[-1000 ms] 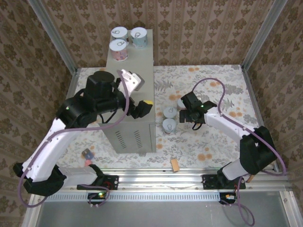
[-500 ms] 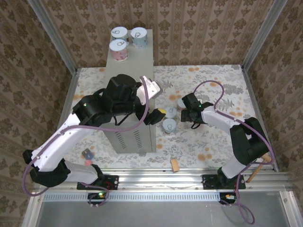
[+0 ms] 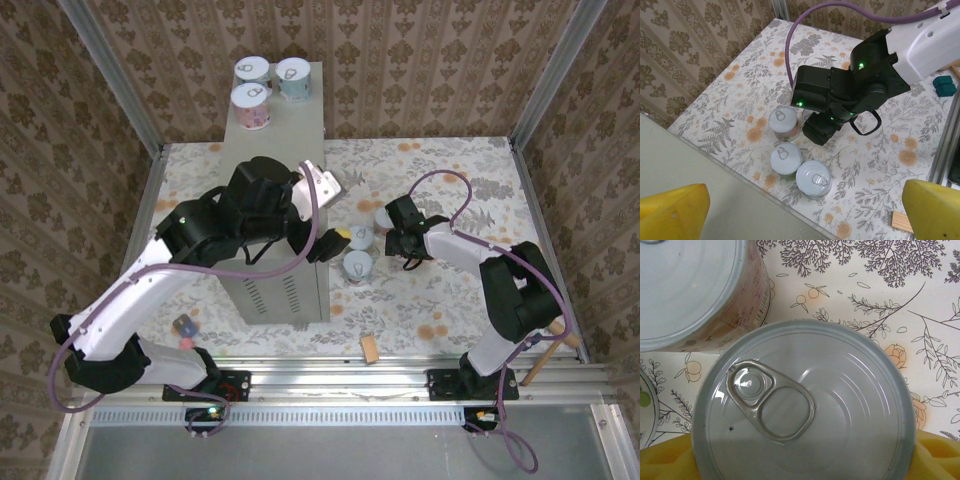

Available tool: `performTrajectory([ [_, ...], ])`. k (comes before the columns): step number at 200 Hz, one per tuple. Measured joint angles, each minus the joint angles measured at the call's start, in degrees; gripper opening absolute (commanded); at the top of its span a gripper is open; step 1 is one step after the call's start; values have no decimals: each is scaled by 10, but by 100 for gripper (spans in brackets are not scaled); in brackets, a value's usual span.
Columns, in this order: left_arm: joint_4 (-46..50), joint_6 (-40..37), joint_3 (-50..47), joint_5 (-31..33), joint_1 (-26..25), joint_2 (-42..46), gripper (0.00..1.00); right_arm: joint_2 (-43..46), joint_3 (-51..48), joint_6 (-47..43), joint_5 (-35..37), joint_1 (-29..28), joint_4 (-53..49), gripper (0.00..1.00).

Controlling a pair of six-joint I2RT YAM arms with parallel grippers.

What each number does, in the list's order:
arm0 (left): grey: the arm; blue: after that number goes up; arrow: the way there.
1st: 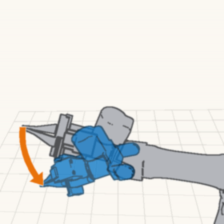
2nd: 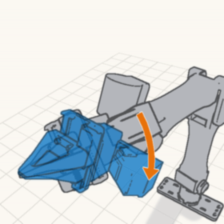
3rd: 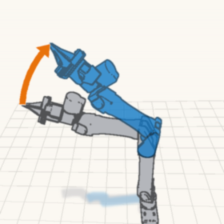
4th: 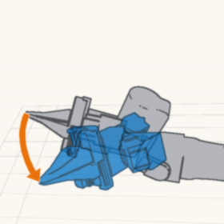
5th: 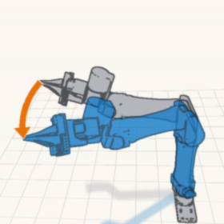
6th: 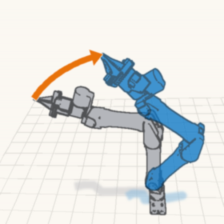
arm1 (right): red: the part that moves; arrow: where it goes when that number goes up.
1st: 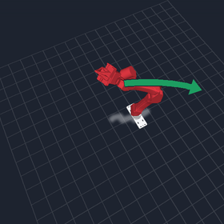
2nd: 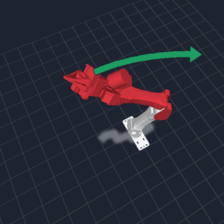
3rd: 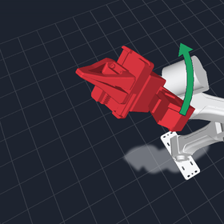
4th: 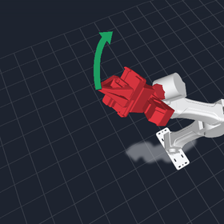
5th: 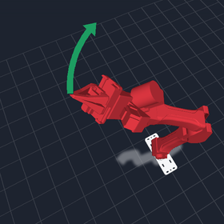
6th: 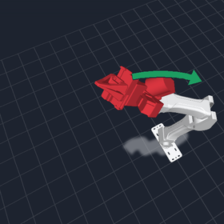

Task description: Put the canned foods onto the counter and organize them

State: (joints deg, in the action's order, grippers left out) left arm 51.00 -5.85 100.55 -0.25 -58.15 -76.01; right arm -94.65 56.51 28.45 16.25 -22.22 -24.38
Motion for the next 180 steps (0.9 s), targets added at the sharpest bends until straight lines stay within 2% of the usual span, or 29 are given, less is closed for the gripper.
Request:
performTrajectory([
  [38, 0, -4, 0, 3, 0, -11, 100, 31, 0, -16, 1, 0, -6, 66],
  [107, 5, -9, 5, 8, 0, -12, 100, 139, 9, -58, -8, -1, -54, 65],
  [180, 35, -13, 36, 27, 14, -12, 100, 218, 173, -144, -82, -27, -153, 66],
])
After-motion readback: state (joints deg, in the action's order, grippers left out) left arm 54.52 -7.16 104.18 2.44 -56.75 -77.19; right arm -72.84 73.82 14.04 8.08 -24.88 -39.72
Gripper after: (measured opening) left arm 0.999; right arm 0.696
